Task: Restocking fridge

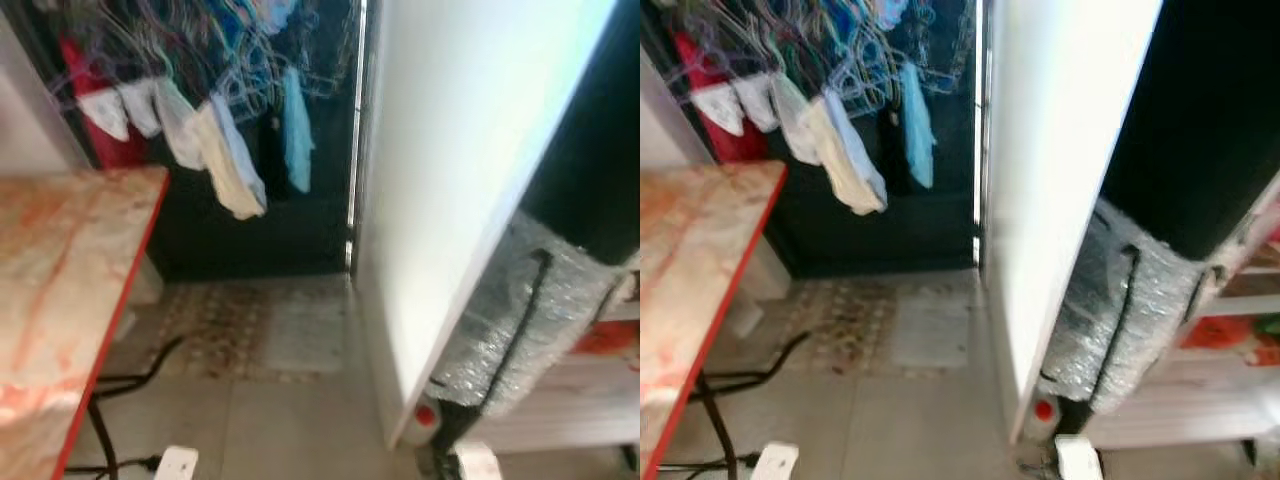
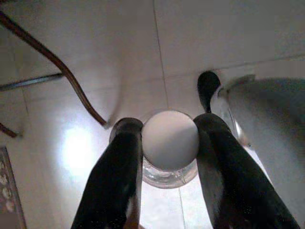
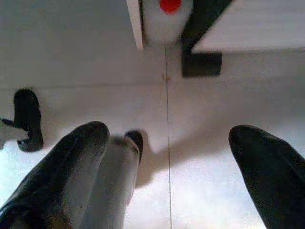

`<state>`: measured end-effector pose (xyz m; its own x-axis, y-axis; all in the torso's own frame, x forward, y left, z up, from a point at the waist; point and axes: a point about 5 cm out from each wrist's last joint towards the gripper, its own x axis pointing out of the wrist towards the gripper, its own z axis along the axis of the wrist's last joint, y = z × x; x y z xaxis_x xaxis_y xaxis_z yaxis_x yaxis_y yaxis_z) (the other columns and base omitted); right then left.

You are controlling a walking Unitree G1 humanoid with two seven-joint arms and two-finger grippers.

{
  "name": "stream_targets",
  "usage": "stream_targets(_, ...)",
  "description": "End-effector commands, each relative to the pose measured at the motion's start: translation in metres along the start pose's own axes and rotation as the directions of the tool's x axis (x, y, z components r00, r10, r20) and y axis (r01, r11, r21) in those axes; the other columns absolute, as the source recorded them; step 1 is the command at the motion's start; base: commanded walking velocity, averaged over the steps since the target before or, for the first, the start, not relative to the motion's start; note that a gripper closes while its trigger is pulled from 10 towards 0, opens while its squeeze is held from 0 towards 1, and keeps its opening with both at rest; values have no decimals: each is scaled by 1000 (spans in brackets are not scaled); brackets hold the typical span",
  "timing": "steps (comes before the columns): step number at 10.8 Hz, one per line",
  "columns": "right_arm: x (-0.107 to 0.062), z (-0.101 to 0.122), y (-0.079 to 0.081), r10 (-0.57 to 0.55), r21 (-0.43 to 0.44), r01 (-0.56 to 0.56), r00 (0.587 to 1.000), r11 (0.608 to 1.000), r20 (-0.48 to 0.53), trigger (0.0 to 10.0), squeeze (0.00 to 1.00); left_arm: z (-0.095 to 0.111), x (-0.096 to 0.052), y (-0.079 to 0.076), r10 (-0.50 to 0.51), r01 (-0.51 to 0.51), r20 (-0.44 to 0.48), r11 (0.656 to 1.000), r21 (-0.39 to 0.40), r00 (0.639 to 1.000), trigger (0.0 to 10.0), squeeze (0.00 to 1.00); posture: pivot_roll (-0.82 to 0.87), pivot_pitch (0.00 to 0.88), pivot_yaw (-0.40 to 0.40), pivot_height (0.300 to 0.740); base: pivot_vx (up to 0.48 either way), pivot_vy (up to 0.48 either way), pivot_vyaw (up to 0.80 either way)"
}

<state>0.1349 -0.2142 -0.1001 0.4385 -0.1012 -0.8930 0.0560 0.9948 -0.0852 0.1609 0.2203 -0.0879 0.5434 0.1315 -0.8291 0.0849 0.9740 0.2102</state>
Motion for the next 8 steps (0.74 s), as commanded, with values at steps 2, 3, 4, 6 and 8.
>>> stream_targets(2,1,3,3,9,6,-9,1000,1000,2,10000,0,-6,-1,4,13,-13,-21,1000,0,1000,10000,0,-20,80,17,740,0,0,0)
stream_targets(3,1,4,1,5,4,-5,1000,1000,2,10000,0,-6,-1,4,14,-14,-22,1000,1,1000,10000,0,-20,80,17,740,0,0,0)
stream_targets(4,1,4,-1,2,4,-2,1000,1000,1,10000,0,-6,-1,4,14,-14,-21,1000,3,1000,10000,0,-18,80,17,740,0,-247,0)
stream_targets(6,1,5,1,0,11,0,1000,1000,0,10000,0,-6,-1,5,15,-15,-21,1000,4,1000,10000,0,-17,79,18,740,0,-270,0)
stream_targets(8,1,4,2,-2,14,2,1000,1000,0,10000,0,-6,-1,5,16,-15,-21,1000,7,1000,10000,0,-16,77,19,740,0,-274,0)
